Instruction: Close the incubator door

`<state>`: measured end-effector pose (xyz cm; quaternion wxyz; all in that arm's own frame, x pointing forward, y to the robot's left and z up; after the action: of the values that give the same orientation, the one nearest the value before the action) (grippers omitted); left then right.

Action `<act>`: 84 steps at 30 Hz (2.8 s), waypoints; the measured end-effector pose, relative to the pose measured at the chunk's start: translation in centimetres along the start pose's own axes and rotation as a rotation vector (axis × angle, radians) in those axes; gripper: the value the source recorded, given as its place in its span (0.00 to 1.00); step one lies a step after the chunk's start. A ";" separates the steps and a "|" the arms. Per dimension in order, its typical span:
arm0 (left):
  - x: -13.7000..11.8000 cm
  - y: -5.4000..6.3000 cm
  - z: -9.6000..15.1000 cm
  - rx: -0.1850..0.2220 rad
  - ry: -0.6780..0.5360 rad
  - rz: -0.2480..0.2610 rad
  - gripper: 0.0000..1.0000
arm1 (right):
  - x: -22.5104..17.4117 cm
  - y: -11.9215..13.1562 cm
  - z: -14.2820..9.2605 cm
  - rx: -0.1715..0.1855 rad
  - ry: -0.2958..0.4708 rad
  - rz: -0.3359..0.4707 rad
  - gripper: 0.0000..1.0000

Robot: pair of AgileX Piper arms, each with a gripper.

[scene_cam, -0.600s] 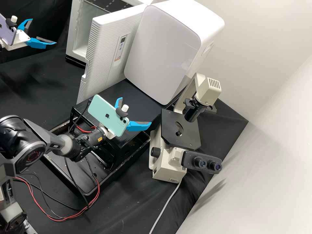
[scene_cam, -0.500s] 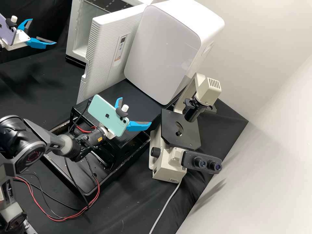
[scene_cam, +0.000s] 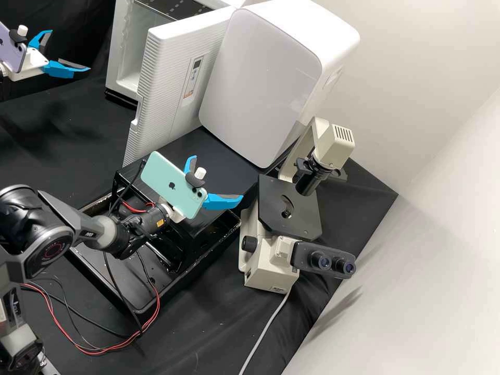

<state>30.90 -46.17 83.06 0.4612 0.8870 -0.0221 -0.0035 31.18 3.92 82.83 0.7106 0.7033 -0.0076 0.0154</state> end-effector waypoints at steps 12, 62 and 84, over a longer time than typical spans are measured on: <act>0.0 0.0 0.0 0.000 0.000 0.000 1.00 | 0.0 0.0 -0.1 0.000 0.005 0.001 1.00; 0.0 0.0 0.0 0.000 0.000 0.000 1.00 | 7.5 2.3 -10.9 -0.189 0.335 0.233 0.00; 0.0 0.0 0.0 0.000 0.000 0.000 1.00 | 11.0 0.8 -16.2 -0.282 0.419 0.235 0.00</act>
<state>30.90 -46.17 83.06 0.4612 0.8870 -0.0221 -0.0035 41.99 20.22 83.85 0.7809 0.5732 0.0559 0.2418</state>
